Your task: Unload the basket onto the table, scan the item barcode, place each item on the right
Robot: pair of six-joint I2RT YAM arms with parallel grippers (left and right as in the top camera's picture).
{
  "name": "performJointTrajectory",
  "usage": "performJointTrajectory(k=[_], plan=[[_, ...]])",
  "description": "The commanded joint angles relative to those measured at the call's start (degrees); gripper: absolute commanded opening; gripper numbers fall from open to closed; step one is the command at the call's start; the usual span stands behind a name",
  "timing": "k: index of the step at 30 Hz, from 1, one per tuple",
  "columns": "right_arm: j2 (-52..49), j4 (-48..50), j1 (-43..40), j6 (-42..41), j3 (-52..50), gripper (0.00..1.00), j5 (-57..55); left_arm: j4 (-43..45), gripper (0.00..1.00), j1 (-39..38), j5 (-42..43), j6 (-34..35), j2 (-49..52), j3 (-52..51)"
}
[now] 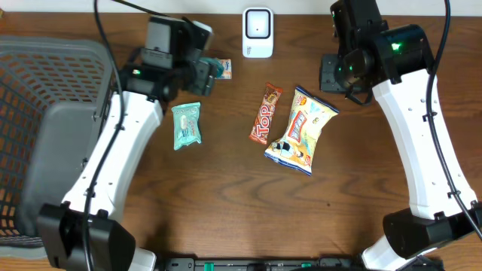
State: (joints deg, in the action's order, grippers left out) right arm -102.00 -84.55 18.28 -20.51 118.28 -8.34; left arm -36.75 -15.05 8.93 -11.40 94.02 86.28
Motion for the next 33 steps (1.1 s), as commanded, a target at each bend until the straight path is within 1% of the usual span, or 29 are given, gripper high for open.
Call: performJointTrajectory(k=[1,9,14,20,27,30,31,32,33], plan=[[0.3,-0.1,0.1,2.4,-0.2,0.05,0.0,-1.4,0.58,-5.7,1.2,4.3,-1.0,0.8],[0.3,0.1,0.0,3.0,-0.2,0.05,-0.2,-1.5,0.58,-19.8,1.1,5.8,1.7,-1.3],[0.3,-0.3,-0.2,3.9,-0.2,0.04,-0.2,-0.9,0.58,-24.8,1.1,5.8,7.9,-1.7],[0.3,-1.6,-1.3,5.8,-0.2,0.02,-0.6,-1.7,0.58,-26.8,1.1,6.8,14.2,-1.7],[0.8,-1.2,-5.1,5.5,-0.1,0.02,-0.1,-4.6,0.58,-26.8,0.7,6.8,14.6,-1.7],[2.0,-1.1,-7.6,4.3,-0.1,0.05,0.7,-5.2,0.58,-26.8,0.0,6.8,14.6,-1.7],[2.7,-0.9,-8.5,4.3,-0.1,0.08,1.5,-5.2,0.58,-26.8,-0.3,6.8,14.6,-1.7],[3.5,-0.7,-9.6,4.3,-0.1,0.12,2.5,-5.3,0.58,-26.8,-0.6,6.8,14.6,-1.7],[4.3,-0.3,-10.6,4.3,-0.1,0.23,3.8,-5.4,0.6,-26.8,-0.7,6.8,14.6,-1.7]])
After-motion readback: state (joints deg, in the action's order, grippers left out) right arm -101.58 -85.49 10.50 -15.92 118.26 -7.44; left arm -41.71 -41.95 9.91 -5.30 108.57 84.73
